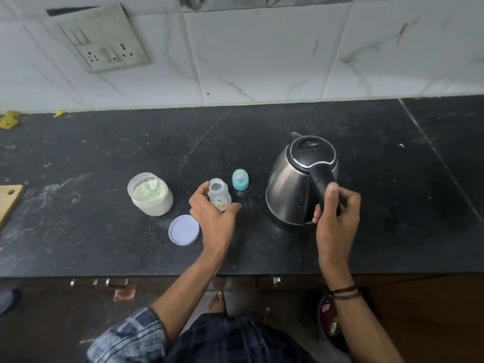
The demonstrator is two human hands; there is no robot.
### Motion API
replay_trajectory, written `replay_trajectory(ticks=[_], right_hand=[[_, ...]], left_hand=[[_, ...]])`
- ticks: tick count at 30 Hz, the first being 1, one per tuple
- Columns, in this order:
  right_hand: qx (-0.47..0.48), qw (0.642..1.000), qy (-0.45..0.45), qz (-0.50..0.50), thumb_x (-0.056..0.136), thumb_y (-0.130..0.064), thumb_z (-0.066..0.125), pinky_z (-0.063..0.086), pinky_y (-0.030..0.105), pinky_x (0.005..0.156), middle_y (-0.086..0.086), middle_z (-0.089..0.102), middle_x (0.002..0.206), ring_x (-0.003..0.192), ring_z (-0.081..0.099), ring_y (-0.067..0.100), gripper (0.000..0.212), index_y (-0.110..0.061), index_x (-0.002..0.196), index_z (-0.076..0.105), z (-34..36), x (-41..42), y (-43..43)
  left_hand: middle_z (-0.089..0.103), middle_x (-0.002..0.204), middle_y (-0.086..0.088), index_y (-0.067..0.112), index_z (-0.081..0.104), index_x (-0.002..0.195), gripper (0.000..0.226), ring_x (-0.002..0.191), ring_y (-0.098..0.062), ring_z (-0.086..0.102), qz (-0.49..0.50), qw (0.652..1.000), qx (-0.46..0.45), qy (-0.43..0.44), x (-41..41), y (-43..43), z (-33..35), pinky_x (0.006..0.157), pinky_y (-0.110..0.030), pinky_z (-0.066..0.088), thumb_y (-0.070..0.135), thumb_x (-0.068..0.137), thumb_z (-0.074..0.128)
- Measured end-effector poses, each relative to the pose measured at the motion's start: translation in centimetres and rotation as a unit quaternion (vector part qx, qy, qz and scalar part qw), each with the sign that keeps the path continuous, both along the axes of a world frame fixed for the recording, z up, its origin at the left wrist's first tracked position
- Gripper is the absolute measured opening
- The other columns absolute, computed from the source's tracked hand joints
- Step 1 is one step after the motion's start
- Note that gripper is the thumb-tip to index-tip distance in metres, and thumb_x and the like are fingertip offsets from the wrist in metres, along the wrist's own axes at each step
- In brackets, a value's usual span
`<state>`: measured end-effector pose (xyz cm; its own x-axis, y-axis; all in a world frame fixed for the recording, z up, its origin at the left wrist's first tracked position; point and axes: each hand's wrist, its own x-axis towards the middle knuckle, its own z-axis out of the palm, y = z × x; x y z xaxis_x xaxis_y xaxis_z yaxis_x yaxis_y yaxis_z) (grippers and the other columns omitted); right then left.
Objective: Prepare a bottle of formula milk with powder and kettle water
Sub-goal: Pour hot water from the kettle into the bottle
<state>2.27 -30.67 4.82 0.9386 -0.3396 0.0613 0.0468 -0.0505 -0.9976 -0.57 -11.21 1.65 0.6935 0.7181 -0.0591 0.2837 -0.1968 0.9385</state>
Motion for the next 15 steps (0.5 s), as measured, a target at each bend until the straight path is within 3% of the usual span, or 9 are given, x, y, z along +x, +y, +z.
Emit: replay_trajectory(ticks=[5, 7, 10, 15], right_hand=[[-0.011, 0.998, 0.058, -0.006, 0.081, -0.090, 0.048, 0.046, 0.012, 0.050, 0.005, 0.049, 0.058, 0.047, 0.049, 0.008, 0.084, -0.008, 0.067, 0.048, 0.4, 1.0, 0.1], [-0.015, 0.998, 0.065, -0.002, 0.080, -0.090, 0.049, 0.044, 0.015, 0.046, 0.011, 0.046, 0.056, 0.045, 0.045, 0.012, 0.096, 0.005, 0.066, 0.044, 0.5, 1.3, 0.0], [-0.004, 0.998, 0.055, -0.009, 0.085, -0.080, 0.056, 0.039, 0.021, 0.041, 0.014, 0.043, 0.057, 0.046, 0.041, 0.021, 0.095, 0.012, 0.068, 0.038, 0.4, 1.6, 0.1], [0.016, 0.998, 0.049, -0.032, 0.086, -0.070, 0.064, 0.031, 0.026, 0.038, 0.011, 0.035, 0.053, 0.049, 0.037, 0.026, 0.080, -0.001, 0.057, 0.035, 0.3, 1.7, 0.5]], left_hand=[[0.038, 0.147, 0.003, 0.018, 0.036, 0.152, 0.099, 0.123, -0.011, 0.034, -0.019, 1.000, 0.006, 0.024, 0.6, 1.6, -1.1, 0.112, -0.038, 0.038, 0.014, 0.070, 0.092], [0.037, 0.153, 0.002, 0.020, 0.033, 0.155, 0.106, 0.131, -0.012, 0.035, -0.034, 0.999, -0.019, 0.034, 1.1, 2.4, -1.4, 0.117, -0.039, 0.036, 0.016, 0.069, 0.095], [0.037, 0.157, 0.001, 0.021, 0.031, 0.158, 0.112, 0.145, -0.019, 0.037, -0.050, 0.996, -0.047, 0.049, 1.9, 3.4, -1.9, 0.122, -0.044, 0.035, 0.023, 0.068, 0.098], [0.050, 0.149, 0.001, 0.021, 0.043, 0.152, 0.096, 0.137, -0.020, 0.050, -0.069, 0.994, -0.055, 0.066, 2.9, 4.4, -2.6, 0.118, -0.044, 0.042, 0.018, 0.071, 0.096]])
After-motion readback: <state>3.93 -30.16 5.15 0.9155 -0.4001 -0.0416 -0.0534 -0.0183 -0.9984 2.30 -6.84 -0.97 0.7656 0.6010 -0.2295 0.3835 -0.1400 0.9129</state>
